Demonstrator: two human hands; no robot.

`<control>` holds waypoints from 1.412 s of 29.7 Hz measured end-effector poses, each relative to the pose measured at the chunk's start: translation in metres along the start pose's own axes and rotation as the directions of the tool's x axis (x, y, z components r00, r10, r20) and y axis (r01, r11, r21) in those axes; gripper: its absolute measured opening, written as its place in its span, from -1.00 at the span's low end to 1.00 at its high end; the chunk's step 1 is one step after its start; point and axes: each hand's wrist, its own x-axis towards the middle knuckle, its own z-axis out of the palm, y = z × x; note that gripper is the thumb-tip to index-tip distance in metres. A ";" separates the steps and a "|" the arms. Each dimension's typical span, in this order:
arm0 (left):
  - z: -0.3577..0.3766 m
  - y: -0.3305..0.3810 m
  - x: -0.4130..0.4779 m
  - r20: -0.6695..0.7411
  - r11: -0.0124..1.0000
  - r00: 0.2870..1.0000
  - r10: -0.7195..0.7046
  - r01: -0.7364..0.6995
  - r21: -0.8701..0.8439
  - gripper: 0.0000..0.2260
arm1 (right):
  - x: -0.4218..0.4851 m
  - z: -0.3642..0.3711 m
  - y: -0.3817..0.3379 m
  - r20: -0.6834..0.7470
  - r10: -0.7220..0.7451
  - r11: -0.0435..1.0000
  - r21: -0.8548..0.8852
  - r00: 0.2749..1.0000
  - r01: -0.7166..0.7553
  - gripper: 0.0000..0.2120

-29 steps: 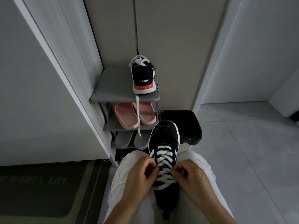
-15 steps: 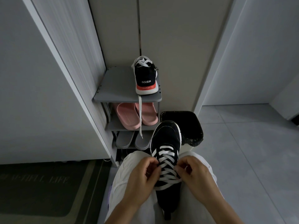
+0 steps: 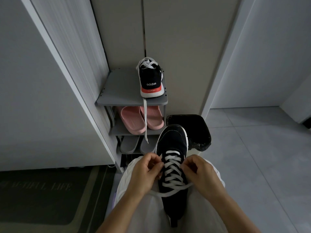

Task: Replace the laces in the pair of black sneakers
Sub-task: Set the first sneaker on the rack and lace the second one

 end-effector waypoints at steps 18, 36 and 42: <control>0.000 -0.020 -0.021 0.121 0.998 0.991 0.059 -0.063 0.026 -0.89 | -0.006 0.009 0.028 0.186 -0.049 0.987 0.163 0.981 0.018 -0.85; 0.000 -0.029 -0.029 0.101 0.971 0.972 0.210 -0.220 0.097 -0.85 | -0.022 0.013 0.033 0.040 -0.242 0.965 0.111 0.969 0.237 -0.79; -0.002 -0.036 -0.039 0.116 0.934 0.957 0.265 -0.284 0.217 -0.87 | -0.023 0.013 0.050 0.028 -0.337 0.941 0.055 0.941 0.335 -0.89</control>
